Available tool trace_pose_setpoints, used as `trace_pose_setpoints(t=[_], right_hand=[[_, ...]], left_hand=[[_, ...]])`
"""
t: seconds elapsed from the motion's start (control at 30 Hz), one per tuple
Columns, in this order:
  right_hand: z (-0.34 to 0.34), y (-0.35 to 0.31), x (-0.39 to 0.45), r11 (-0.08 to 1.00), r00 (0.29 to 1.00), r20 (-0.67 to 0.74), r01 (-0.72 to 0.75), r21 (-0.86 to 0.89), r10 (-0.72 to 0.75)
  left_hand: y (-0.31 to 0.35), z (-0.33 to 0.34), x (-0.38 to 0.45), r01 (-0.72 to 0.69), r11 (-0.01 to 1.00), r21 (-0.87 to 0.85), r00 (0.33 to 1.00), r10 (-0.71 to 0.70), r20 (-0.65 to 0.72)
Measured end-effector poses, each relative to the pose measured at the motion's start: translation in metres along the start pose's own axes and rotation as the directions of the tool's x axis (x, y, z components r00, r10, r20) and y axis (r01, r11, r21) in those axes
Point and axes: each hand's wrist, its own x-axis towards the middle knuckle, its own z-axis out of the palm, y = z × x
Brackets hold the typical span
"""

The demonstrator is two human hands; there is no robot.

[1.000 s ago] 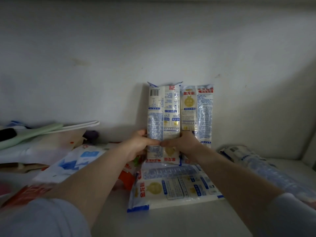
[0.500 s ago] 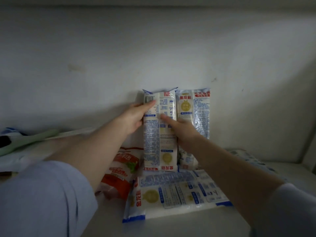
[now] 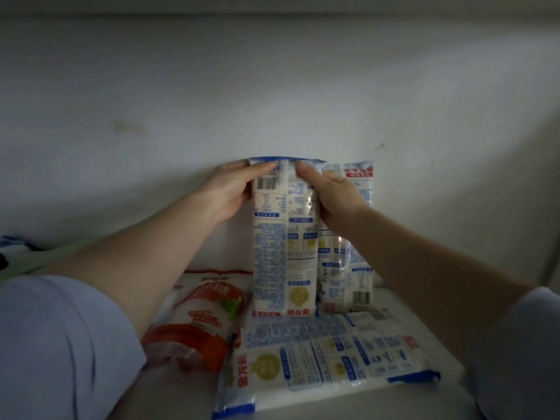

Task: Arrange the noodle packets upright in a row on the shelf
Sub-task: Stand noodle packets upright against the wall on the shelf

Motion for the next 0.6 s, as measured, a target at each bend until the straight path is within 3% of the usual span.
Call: trace_pose_setpoints(t=[0.23,0.5,0.6], right_hand=[[0.002,-0.001,0.0,0.991,0.986,-0.124,0.096,-0.089,-0.107],[0.005,-0.001,-0.005,0.979,0.969,-0.211,0.09,-0.18,-0.128],[0.006,-0.002,-0.019,0.963,0.984,-0.159,0.036,-0.265,-0.08]], left_hand=[[-0.002,0.015,-0.002,-0.061,0.998,-0.002,0.983,0.059,-0.175],[0.001,0.025,-0.009,-0.042,0.999,-0.013,0.979,0.039,-0.2],[-0.004,0.023,-0.01,-0.018,1.0,-0.006,0.976,0.016,-0.218]])
